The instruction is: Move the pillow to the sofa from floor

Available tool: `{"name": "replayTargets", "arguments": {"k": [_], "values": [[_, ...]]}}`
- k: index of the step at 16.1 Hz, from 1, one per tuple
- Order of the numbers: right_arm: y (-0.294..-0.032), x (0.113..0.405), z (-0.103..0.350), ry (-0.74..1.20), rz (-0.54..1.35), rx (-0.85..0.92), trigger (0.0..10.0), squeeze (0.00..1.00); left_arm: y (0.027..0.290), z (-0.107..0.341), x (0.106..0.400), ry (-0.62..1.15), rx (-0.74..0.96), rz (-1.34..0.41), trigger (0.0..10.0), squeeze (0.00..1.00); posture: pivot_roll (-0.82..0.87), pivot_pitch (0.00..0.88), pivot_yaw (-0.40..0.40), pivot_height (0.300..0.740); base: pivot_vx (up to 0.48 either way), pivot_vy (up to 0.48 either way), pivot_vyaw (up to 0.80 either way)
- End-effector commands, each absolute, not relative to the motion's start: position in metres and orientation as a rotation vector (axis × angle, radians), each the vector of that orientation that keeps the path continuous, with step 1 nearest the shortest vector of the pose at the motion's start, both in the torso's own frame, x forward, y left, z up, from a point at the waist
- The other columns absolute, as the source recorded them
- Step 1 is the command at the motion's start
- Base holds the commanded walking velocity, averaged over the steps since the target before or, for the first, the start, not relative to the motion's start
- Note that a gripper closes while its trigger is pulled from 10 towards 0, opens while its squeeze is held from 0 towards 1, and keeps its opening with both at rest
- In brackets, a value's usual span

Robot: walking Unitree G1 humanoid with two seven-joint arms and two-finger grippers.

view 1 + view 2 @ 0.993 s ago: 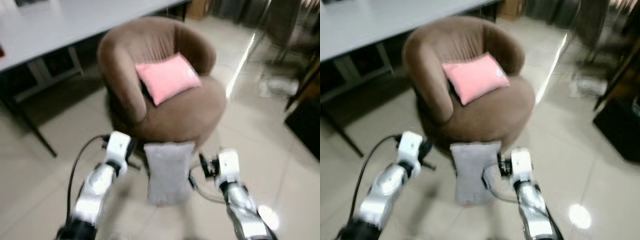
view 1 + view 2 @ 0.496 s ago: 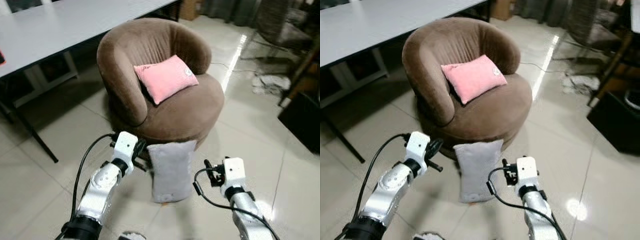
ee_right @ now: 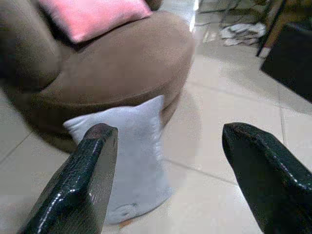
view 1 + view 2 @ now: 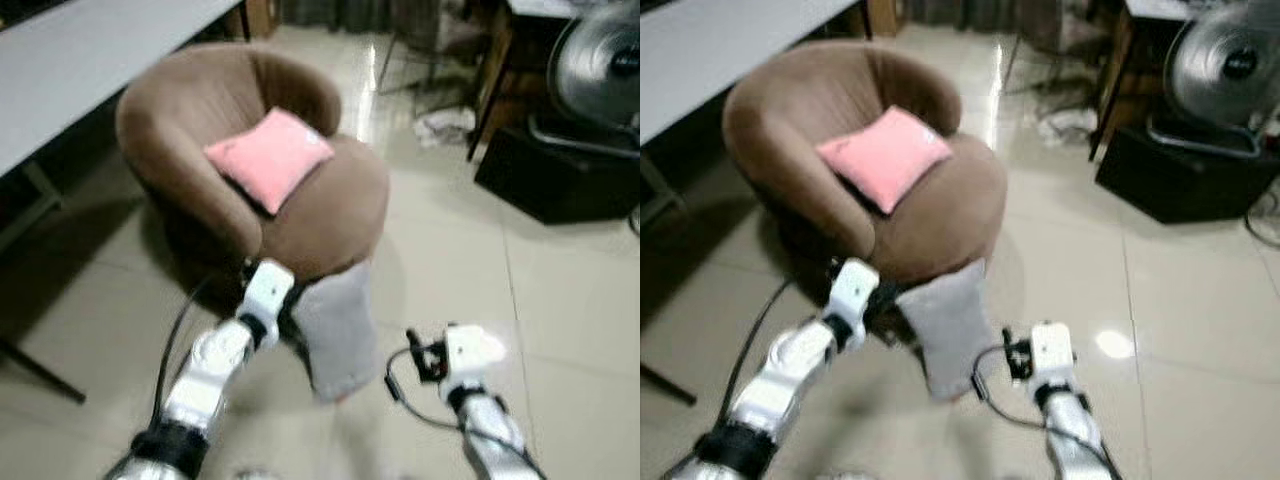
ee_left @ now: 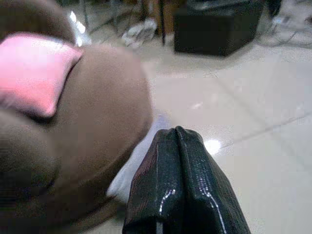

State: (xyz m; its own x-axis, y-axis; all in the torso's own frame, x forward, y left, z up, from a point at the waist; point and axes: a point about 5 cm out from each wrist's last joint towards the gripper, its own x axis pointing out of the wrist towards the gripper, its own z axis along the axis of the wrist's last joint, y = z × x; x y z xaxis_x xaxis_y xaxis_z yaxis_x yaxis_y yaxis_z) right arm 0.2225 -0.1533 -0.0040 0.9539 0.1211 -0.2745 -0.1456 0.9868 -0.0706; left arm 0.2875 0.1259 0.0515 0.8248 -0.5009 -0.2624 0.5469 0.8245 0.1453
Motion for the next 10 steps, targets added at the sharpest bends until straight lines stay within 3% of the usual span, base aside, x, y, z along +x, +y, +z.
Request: {"name": "replayTargets", "arguments": {"k": [1, 5, 10], "values": [[-0.1497, 0.2237, -0.0015, 0.261, 0.148, -0.107, 10.0, 0.00, 0.1308, 0.0455, 0.2860, 0.247, 0.242, -0.542, 10.0, 0.00, 0.02, 0.065, 0.033, 0.731, 0.000, 0.000, 0.00], [-0.1507, 0.2230, 0.0001, 0.250, 0.134, -0.114, 10.0, 0.00, 0.1313, 0.0487, 0.2862, 0.219, 0.216, -0.535, 10.0, 0.00, 0.02, 0.061, 0.035, 0.731, 0.000, 0.000, 0.00], [-0.1516, 0.2257, 0.0030, 0.244, 0.150, -0.135, 10.0, 0.00, 0.1321, 0.0494, 0.2862, 0.208, 0.208, -0.533, 10.0, 0.00, 0.02, 0.046, 0.026, 0.731, 0.465, 0.000, 0.00]]}}
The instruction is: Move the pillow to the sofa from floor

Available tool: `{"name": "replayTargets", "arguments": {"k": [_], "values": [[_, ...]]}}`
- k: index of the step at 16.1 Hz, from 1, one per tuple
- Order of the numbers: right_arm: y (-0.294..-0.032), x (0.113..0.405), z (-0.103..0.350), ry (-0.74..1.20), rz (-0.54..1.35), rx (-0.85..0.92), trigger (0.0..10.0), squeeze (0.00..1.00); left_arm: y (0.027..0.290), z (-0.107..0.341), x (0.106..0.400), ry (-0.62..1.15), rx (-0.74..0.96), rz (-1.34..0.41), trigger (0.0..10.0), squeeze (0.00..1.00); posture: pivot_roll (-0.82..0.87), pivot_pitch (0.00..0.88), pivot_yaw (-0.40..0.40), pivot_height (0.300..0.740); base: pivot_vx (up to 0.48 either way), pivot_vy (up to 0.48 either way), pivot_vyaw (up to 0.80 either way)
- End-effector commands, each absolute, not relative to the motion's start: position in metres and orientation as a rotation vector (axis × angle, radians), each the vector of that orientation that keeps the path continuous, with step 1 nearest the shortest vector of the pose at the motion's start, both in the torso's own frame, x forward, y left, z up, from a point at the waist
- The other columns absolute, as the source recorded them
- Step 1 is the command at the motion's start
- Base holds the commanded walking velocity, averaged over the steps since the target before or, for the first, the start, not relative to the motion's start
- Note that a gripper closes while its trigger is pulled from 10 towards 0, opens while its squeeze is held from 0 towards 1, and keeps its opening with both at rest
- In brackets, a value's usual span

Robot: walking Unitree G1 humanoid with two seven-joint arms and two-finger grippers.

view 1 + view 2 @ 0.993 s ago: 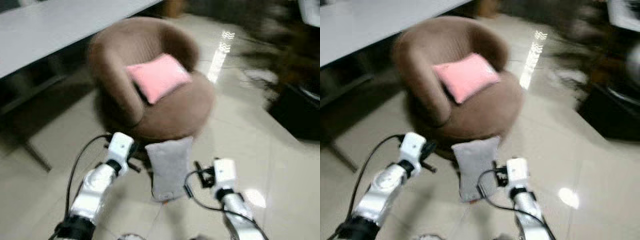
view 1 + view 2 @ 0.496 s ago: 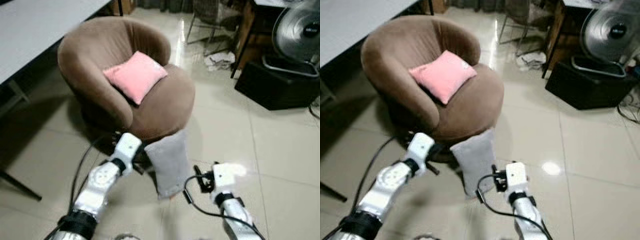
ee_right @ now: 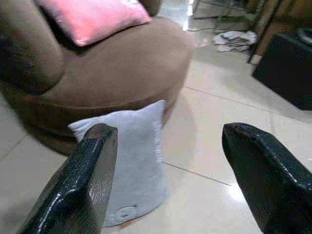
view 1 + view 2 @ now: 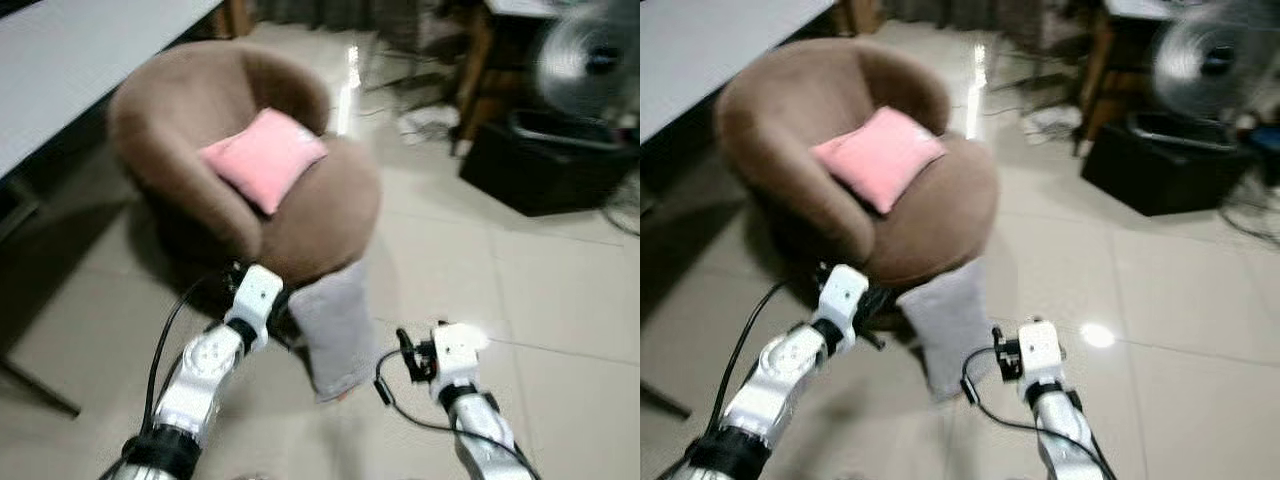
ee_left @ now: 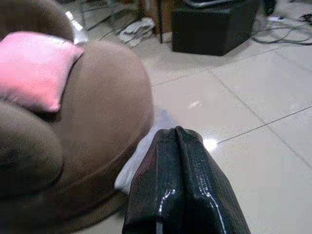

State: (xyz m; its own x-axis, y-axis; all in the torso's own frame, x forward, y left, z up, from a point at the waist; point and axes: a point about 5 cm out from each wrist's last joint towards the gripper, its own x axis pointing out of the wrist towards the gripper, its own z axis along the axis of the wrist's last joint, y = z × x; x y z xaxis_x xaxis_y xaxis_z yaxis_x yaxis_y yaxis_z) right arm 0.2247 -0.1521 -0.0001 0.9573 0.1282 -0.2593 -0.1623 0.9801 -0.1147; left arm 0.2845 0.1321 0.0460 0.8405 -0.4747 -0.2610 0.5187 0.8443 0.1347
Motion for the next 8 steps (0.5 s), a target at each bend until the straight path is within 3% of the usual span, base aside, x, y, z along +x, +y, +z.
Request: {"name": "replayTargets", "arguments": {"k": [1, 6, 8], "values": [[-0.1515, 0.2258, 0.0032, 0.243, 0.151, -0.137, 10.0, 0.00, 0.1315, 0.0494, 0.2863, 0.207, 0.208, -0.536, 10.0, 0.00, 0.02, 0.045, 0.027, 0.731, 0.461, 0.000, 0.00], [-0.1533, 0.2242, 0.0025, 0.261, 0.131, -0.147, 10.0, 0.00, 0.1318, 0.0488, 0.2867, 0.214, 0.188, -0.514, 10.0, 0.00, 0.01, 0.058, 0.030, 0.731, 0.461, 0.000, 0.00], [-0.1541, 0.2225, 0.0003, 0.279, 0.123, -0.151, 10.0, 0.00, 0.1303, 0.0482, 0.2860, 0.215, 0.190, -0.521, 10.0, 0.00, 0.01, 0.064, 0.031, 0.731, 0.367, 0.302, 0.00]]}}
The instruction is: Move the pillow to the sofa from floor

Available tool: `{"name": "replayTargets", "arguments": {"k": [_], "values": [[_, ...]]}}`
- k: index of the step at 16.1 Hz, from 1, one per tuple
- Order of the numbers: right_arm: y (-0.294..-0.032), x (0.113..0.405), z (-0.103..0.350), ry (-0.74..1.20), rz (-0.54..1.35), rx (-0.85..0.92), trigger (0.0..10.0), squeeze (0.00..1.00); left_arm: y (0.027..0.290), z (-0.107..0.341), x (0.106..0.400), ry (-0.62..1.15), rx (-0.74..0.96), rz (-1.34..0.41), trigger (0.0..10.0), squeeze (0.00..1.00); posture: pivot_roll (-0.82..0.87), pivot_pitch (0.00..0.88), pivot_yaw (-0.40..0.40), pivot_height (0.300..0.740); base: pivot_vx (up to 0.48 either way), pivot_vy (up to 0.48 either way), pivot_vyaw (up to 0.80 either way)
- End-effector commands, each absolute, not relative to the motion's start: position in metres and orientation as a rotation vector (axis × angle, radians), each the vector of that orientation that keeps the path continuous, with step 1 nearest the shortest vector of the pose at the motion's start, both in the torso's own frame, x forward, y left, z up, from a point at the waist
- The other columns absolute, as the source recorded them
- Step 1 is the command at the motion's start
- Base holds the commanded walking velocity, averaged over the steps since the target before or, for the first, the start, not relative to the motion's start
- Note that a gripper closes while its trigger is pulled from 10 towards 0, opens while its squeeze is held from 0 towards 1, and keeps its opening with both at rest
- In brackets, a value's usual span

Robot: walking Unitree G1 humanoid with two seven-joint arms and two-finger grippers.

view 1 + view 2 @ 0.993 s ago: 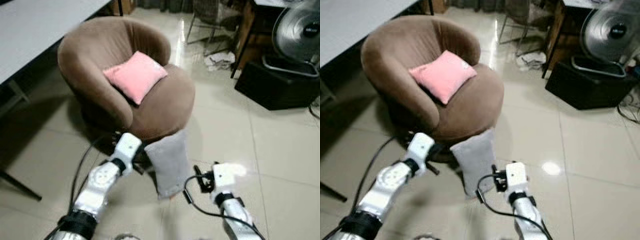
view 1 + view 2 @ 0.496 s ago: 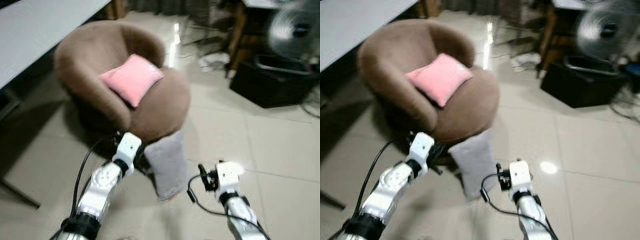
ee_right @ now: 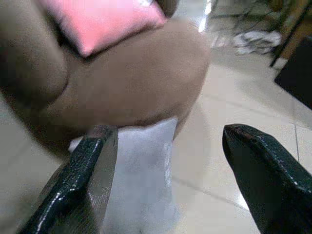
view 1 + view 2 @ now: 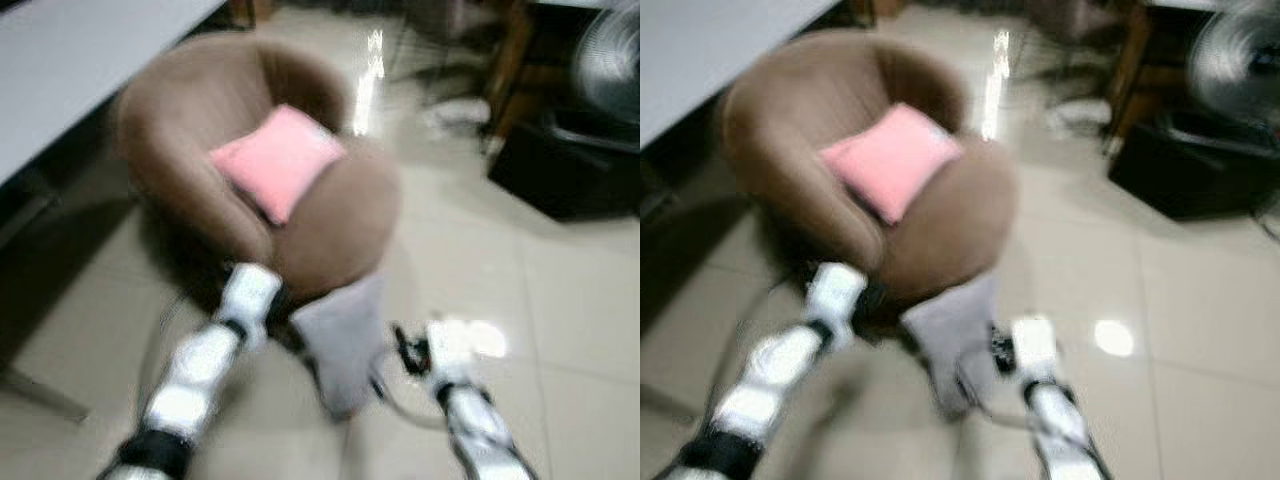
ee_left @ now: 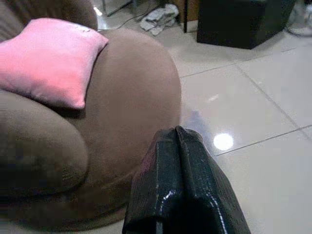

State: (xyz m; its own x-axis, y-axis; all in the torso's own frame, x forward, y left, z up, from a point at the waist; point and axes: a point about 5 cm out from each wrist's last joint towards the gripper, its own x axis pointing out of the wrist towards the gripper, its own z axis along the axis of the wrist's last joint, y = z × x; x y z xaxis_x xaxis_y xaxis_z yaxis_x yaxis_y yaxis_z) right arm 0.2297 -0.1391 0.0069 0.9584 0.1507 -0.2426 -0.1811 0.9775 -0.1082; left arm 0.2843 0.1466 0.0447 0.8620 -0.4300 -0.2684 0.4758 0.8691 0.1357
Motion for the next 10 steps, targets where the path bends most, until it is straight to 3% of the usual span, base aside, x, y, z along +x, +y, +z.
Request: {"name": "replayTargets", "arguments": {"k": [1, 3, 4, 5, 7, 10], "values": [[-0.1541, 0.2224, 0.0003, 0.279, 0.122, -0.151, 10.0, 0.00, 0.1303, 0.0478, 0.2858, 0.218, 0.196, -0.521, 10.0, 0.00, 0.01, 0.064, 0.031, 0.731, 0.322, 0.356, 0.00], [-0.1544, 0.2214, 0.0001, 0.286, 0.120, -0.156, 10.0, 0.00, 0.1290, 0.0479, 0.2849, 0.214, 0.185, -0.533, 10.0, 0.00, 0.01, 0.069, 0.031, 0.731, 0.375, 0.291, 0.00], [-0.1542, 0.2208, -0.0006, 0.291, 0.121, -0.159, 10.0, 0.00, 0.1308, 0.0478, 0.2862, 0.206, 0.263, -0.492, 10.0, 0.00, 0.01, 0.070, 0.031, 0.731, 0.000, 0.000, 0.00], [-0.1539, 0.2205, -0.0009, 0.295, 0.121, -0.160, 10.0, 0.00, 0.1329, 0.0491, 0.2882, 0.196, 0.280, -0.449, 10.0, 1.00, 0.01, 0.073, 0.031, 0.731, 0.000, 0.000, 0.00], [-0.1535, 0.2196, -0.0013, 0.301, 0.121, -0.162, 10.0, 0.00, 0.1299, 0.0512, 0.2863, 0.189, 0.193, -0.485, 10.0, 1.00, 0.01, 0.077, 0.031, 0.731, 0.000, 0.000, 0.00], [-0.1527, 0.2188, -0.0026, 0.310, 0.121, -0.161, 10.0, 0.00, 0.1343, 0.0491, 0.2860, 0.206, 0.191, -0.459, 10.0, 1.00, 0.01, 0.084, 0.033, 0.731, 0.000, 0.000, 0.00]]}}
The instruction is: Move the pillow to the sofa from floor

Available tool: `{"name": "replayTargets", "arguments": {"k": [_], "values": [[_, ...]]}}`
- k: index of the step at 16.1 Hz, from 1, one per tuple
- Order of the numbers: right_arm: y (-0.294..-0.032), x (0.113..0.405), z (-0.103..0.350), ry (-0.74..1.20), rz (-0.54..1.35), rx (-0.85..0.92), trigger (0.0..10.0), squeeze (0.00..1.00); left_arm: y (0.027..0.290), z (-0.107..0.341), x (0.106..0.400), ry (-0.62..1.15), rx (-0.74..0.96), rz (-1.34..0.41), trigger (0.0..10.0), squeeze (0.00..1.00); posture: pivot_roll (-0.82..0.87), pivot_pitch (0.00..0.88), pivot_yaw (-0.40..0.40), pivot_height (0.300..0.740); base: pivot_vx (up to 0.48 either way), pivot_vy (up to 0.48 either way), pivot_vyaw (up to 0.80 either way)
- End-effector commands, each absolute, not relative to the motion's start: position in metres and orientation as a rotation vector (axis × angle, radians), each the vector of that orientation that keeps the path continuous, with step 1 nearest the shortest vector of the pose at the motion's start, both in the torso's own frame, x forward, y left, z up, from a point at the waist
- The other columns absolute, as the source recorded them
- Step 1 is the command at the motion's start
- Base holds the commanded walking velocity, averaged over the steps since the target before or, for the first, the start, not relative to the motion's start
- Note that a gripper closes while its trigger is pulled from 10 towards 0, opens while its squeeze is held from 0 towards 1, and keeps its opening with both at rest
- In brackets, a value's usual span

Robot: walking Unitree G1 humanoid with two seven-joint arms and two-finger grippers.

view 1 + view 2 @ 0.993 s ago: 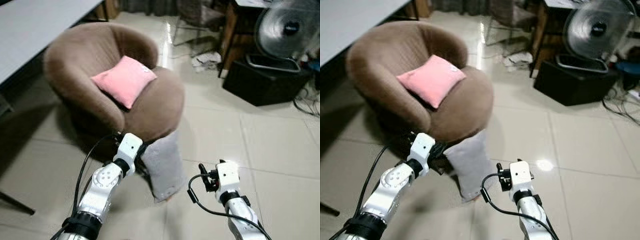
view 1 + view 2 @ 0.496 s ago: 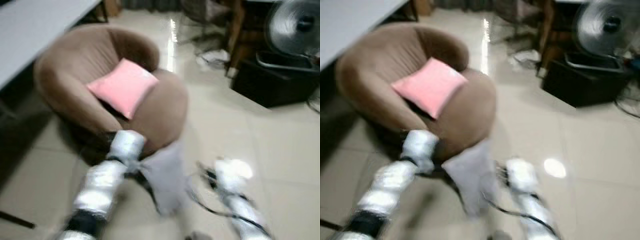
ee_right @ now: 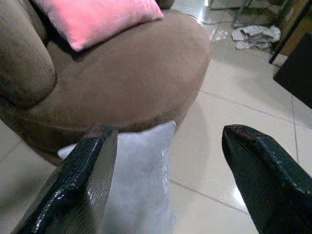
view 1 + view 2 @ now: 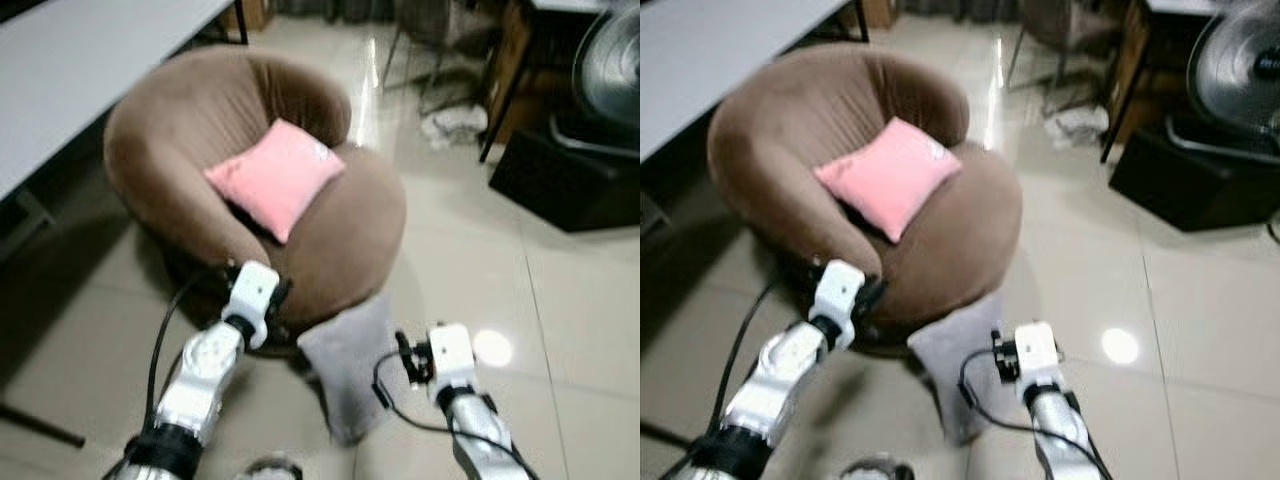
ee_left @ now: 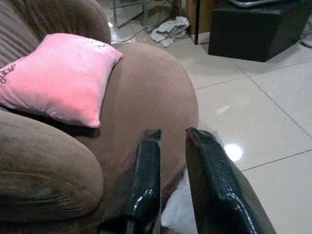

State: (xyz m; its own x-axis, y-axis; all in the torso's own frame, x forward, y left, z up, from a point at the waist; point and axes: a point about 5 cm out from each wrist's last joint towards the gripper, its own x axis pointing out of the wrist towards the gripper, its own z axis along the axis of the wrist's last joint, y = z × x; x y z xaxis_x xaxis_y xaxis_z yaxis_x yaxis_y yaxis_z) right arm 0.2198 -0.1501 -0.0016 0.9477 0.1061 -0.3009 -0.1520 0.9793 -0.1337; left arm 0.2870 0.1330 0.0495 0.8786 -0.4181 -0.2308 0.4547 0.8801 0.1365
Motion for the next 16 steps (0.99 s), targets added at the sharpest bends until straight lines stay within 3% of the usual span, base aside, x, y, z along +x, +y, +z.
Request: {"name": "replayTargets", "arguments": {"k": [1, 16], "values": [[-0.1525, 0.2186, -0.0027, 0.311, 0.121, -0.160, 10.0, 0.00, 0.1348, 0.0492, 0.2859, 0.206, 0.191, -0.458, 10.0, 1.00, 0.01, 0.084, 0.033, 0.731, 0.000, 0.000, 0.00], [-0.1569, 0.2199, -0.0045, 0.316, 0.126, -0.178, 10.0, 0.00, 0.1356, 0.0450, 0.2820, 0.222, 0.198, -0.504, 10.0, 1.00, 0.02, 0.061, 0.024, 0.731, 0.000, 0.000, 0.00]]}}
